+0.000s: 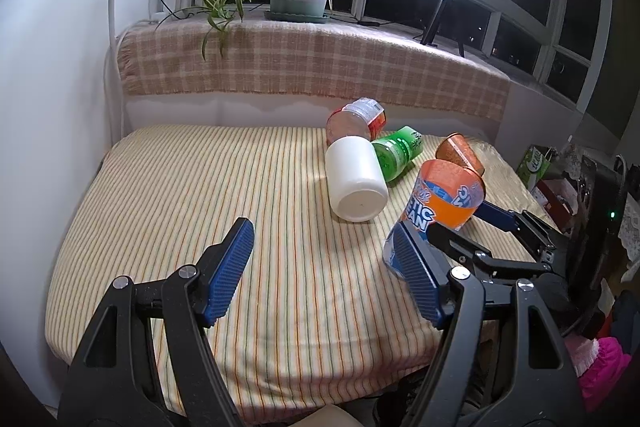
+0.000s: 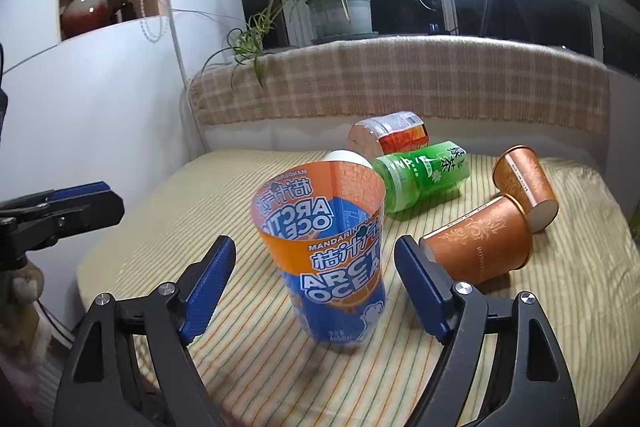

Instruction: Flip cup upright

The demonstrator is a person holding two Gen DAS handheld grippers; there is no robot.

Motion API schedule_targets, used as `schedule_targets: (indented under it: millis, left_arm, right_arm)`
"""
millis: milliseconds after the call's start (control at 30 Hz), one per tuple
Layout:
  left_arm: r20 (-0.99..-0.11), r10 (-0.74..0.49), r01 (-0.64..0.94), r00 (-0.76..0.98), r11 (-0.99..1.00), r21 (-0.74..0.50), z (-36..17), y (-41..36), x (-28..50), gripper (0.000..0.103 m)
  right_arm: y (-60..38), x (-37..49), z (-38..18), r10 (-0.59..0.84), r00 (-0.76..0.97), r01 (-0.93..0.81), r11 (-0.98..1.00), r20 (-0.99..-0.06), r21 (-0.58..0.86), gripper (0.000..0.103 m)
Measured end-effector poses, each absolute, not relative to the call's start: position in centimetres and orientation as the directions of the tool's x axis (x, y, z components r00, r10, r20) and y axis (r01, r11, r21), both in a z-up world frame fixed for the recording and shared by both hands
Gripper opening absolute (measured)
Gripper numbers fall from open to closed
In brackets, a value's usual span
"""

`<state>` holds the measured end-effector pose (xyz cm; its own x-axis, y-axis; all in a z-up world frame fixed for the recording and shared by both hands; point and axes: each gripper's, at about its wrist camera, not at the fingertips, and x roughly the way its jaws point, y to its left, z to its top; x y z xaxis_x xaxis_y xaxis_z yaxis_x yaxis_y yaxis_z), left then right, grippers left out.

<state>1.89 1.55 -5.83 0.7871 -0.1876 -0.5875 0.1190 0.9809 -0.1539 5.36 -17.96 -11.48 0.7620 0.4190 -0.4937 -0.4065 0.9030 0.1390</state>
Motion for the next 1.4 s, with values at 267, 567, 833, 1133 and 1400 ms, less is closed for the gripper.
schedule_targets:
  millis: [267, 567, 833, 1133, 1400]
  left_arm:
    - [-0.513, -0.149, 0.116, 0.845, 0.989, -0.097, -5.1, 0.6, -0.7, 0.075]
    - [-0.406, -0.097, 0.081, 0.909, 0.995, -0.055, -3.6, -0.4, -3.2, 0.08]
    - [-0.353, -0.064, 0.056, 0.934, 0.998, -0.033, -3.6, -0.6, -4.6, 0.087]
    - [-0.304, -0.03, 0.026, 0.952, 1.0, -0.015, -3.7, -0.8, -5.9, 0.102]
    - [-0.308, -0.02, 0.018, 0.951, 1.0, -0.008, -3.7, -1.0, -5.8, 0.103]
  right_arm:
    - [-19.5, 1.2, -9.2, 0.34, 0.824, -0.327, 0.939, -0.454, 0.109, 0.081]
    - [-21.7, -2.3, -5.7, 0.139, 0.897, -0.135, 0.99, -0.42, 0.039, 0.081]
    - [-23.6, -3.8, -4.7, 0.057, 0.922, -0.05, 0.998, -0.384, 0.029, 0.082]
    - [-24.3, -5.1, -3.8, 0.012, 0.946, -0.011, 1.0, -0.323, 0.004, 0.082]
    - [-24.9, -5.6, -3.5, -0.005, 0.954, 0.007, 1.0, -0.298, 0.005, 0.085]
